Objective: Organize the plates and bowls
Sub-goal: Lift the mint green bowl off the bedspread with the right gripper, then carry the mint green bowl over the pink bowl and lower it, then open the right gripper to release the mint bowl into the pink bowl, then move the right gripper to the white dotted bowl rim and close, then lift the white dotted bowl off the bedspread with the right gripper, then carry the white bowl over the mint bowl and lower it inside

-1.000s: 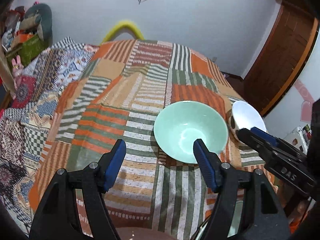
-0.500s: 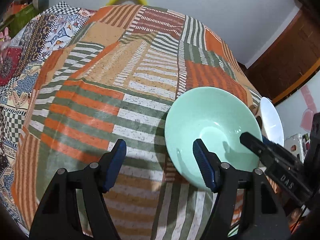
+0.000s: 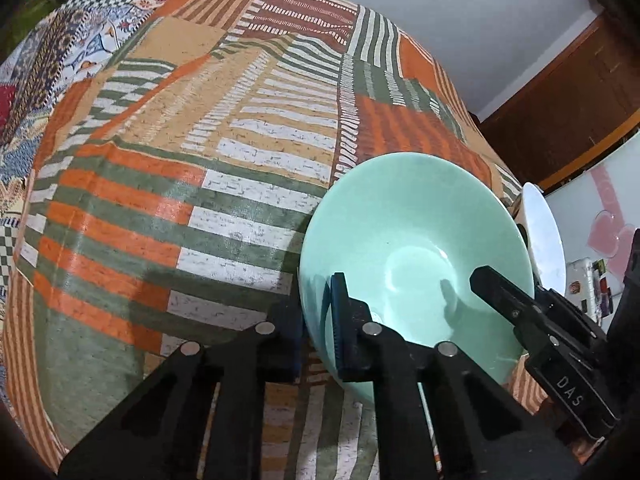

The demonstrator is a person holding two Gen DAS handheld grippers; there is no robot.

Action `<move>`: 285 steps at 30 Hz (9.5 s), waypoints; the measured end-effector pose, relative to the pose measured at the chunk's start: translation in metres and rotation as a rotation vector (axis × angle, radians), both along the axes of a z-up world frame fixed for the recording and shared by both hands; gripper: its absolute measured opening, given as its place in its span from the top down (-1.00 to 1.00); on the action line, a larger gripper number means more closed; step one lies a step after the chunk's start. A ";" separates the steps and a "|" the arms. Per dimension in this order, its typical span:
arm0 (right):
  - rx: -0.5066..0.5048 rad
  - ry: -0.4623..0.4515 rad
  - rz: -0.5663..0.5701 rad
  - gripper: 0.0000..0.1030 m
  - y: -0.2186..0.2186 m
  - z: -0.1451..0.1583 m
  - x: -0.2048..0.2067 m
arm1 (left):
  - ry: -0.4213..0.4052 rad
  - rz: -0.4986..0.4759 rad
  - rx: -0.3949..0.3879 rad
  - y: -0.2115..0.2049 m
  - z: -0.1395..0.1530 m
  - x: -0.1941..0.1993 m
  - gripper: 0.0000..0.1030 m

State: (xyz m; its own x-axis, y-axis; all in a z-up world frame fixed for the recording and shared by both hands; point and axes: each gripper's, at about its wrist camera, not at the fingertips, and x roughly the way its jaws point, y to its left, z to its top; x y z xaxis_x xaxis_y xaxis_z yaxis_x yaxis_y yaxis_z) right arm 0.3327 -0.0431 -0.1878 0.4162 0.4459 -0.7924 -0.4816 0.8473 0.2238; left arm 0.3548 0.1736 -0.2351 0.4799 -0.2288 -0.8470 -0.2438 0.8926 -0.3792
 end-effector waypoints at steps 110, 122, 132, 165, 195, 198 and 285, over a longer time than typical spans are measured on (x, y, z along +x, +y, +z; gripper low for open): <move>0.048 0.062 0.274 0.58 0.034 0.003 -0.199 | 0.002 0.148 0.124 0.010 0.032 -0.293 0.79; 0.014 0.074 0.292 0.58 0.040 -0.011 -0.202 | 0.018 0.174 0.172 0.016 0.021 -0.291 0.78; -0.001 0.035 0.293 0.53 0.039 -0.007 -0.201 | 0.010 0.153 0.200 0.008 0.021 -0.282 0.78; 0.113 -0.218 -0.209 0.08 -0.161 0.077 -0.103 | -0.358 0.057 0.284 -0.084 0.166 -0.196 -0.17; 0.082 0.049 -0.258 0.32 -0.170 -0.008 0.027 | -0.123 -0.143 0.268 -0.141 0.077 -0.028 -0.33; 0.056 0.024 -0.247 0.44 -0.171 -0.007 0.023 | -0.091 -0.154 0.251 -0.144 0.068 -0.020 -0.33; 0.175 -0.154 0.096 0.57 -0.073 0.094 -0.144 | -0.316 -0.033 0.291 -0.090 0.170 -0.226 0.63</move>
